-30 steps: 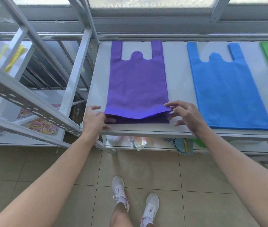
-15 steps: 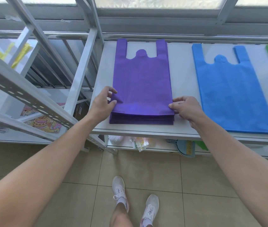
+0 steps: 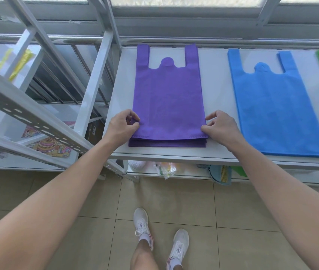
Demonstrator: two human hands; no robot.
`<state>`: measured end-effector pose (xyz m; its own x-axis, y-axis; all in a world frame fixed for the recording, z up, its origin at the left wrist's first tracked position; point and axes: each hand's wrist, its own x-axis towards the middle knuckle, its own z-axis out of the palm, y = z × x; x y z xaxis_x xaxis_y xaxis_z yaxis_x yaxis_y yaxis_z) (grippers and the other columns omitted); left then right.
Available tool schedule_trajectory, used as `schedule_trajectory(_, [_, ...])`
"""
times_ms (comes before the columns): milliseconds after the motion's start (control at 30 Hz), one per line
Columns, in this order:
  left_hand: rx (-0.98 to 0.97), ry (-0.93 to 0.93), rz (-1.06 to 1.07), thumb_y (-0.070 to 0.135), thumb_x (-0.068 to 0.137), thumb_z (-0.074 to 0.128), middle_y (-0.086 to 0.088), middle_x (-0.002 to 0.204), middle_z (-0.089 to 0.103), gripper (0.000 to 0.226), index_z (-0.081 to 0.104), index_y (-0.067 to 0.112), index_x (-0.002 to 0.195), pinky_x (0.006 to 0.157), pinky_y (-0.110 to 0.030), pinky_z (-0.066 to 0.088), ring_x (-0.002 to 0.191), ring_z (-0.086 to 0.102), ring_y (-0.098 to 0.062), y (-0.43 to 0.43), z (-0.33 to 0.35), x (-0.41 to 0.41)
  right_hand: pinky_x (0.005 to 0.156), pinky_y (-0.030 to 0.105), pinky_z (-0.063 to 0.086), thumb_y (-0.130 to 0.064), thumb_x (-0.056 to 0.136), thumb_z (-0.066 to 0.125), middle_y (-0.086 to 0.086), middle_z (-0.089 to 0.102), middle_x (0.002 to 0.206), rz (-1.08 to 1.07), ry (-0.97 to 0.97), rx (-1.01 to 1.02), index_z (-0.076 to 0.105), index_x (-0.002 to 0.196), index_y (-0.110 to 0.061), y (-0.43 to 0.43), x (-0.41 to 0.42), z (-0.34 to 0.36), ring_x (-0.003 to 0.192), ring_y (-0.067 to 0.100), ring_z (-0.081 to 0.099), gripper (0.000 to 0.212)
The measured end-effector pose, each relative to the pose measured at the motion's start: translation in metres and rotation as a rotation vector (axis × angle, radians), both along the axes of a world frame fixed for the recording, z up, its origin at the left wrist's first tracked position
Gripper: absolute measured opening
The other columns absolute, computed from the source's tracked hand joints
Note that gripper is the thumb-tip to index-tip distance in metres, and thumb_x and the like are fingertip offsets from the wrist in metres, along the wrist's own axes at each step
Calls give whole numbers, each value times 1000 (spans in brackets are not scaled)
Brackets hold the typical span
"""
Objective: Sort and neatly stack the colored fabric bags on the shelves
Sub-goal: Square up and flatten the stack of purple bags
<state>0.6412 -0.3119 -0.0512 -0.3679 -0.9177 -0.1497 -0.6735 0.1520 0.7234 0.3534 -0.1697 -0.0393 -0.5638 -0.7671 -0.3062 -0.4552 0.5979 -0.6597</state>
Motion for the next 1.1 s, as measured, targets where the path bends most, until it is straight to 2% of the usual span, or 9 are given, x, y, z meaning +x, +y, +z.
schedule_trajectory(233, [5,-120,-44,10,88,65,6,76,54,11,72,17,94,61,-11,40,70,52,-12,-4,9,-7,61,23,41,-21,83,71,0,71,87,104,105,17,57,121,-17,1,2,-1,90,18,64,40])
schedule_trajectory(367, [-7,-143,-51,9,88,65,4,77,54,13,73,15,95,58,-5,37,69,51,-10,-4,11,-9,65,30,45,-23,83,71,2,72,86,132,125,21,55,126,-16,3,0,-4,88,19,66,47])
schedule_trajectory(633, [-2,-65,-15,12,87,65,5,83,58,12,72,20,93,67,-22,44,72,55,-11,1,4,-5,70,31,48,-27,84,71,2,72,88,178,136,48,58,129,-18,5,-7,-10,87,19,67,47])
schedule_trajectory(733, [-147,-153,-27,16,87,70,0,110,52,9,69,20,95,81,-30,47,90,58,-14,5,-3,-4,73,34,51,-29,84,71,2,68,95,209,182,37,54,128,-17,6,-4,-10,89,22,65,48])
schedule_trajectory(800, [-339,-205,-165,10,84,71,-2,119,50,15,69,18,95,92,-35,46,105,52,-19,5,-4,-6,74,35,47,-26,85,72,1,55,110,268,311,-30,49,129,-19,9,0,-9,95,22,56,49])
schedule_trajectory(900, [-446,-194,-549,12,81,70,3,115,59,20,72,22,98,93,-46,48,104,57,-23,5,-2,-13,77,41,52,-17,85,69,1,50,116,486,532,-150,59,122,-21,8,5,-7,106,23,49,39])
schedule_trajectory(967, [-451,-274,-677,35,82,69,6,117,58,25,69,25,105,88,-41,49,102,56,-20,12,0,-18,81,47,53,-27,85,67,-1,56,113,623,575,-151,66,109,-20,8,8,-7,104,24,52,24])
schedule_trajectory(1000, [-472,-325,-703,42,79,67,6,118,56,33,66,24,108,85,-39,49,101,54,-20,15,1,-20,80,47,54,-38,84,64,-2,56,112,667,594,-123,65,107,-20,9,10,-7,102,23,52,29])
schedule_trajectory(1100, [-585,-570,-754,32,74,64,0,113,49,37,56,18,107,72,-38,48,94,50,-25,21,7,-34,73,44,55,-57,77,53,3,53,114,744,697,-41,58,112,-16,10,18,-7,100,27,50,54])
